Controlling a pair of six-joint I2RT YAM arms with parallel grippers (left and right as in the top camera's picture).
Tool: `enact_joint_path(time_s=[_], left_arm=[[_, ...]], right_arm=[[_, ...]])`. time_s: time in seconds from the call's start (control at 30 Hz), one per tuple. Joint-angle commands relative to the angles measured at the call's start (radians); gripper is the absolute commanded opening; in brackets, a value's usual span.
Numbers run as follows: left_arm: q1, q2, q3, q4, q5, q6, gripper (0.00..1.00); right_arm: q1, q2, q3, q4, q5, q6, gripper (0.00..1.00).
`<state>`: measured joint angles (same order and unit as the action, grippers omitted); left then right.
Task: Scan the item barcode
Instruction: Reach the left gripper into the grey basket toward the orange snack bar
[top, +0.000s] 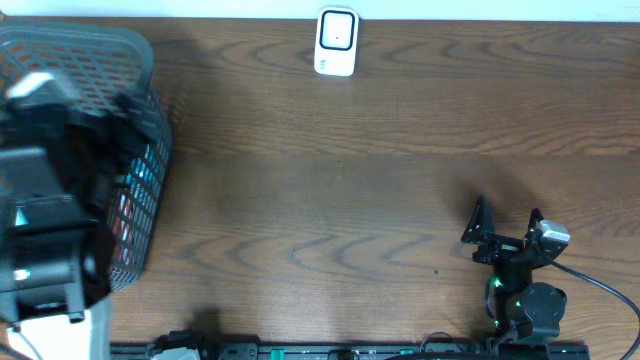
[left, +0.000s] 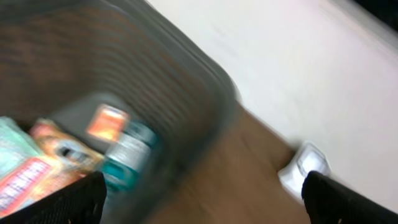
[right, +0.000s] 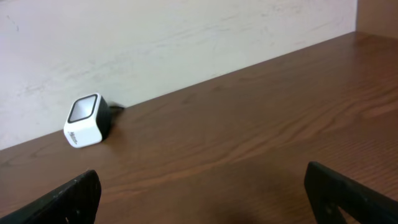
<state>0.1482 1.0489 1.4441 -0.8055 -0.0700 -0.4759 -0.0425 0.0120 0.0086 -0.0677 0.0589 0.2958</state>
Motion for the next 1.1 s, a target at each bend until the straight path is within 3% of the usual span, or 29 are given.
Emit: enact_joint_path(time_s=[0.0,0.23,0.53,0.77,1.07], left_arm=[[0.124,0.063,0.075,-0.047,-0.106,-0.099,0.98],[0.36,0.254,0.098,-0.191,-0.003,-0.186,0.98],[0.411,0.519,0.098,-0.359,0.016,-0.185,0.98],[0.411,0.661,0.085,-0.387,0.308,0.209,0.98],[0.412,0.757,0.001,-0.371,0.309,0.301,0.98]], right_arm=[[0.003,-0.005,-0.003,-0.002,-0.002,0.003,0.99],[0.003,-0.005,-0.003,-0.002,-0.002,0.003,0.99],[0.003,-0.005,-0.003,-0.002,-0.002,0.003,0.99],[0.003,-0.005,-0.003,-0.002,-0.002,0.003,0.99],[0.003,-0.005,-0.003,-0.002,-0.002,0.003,0.99]])
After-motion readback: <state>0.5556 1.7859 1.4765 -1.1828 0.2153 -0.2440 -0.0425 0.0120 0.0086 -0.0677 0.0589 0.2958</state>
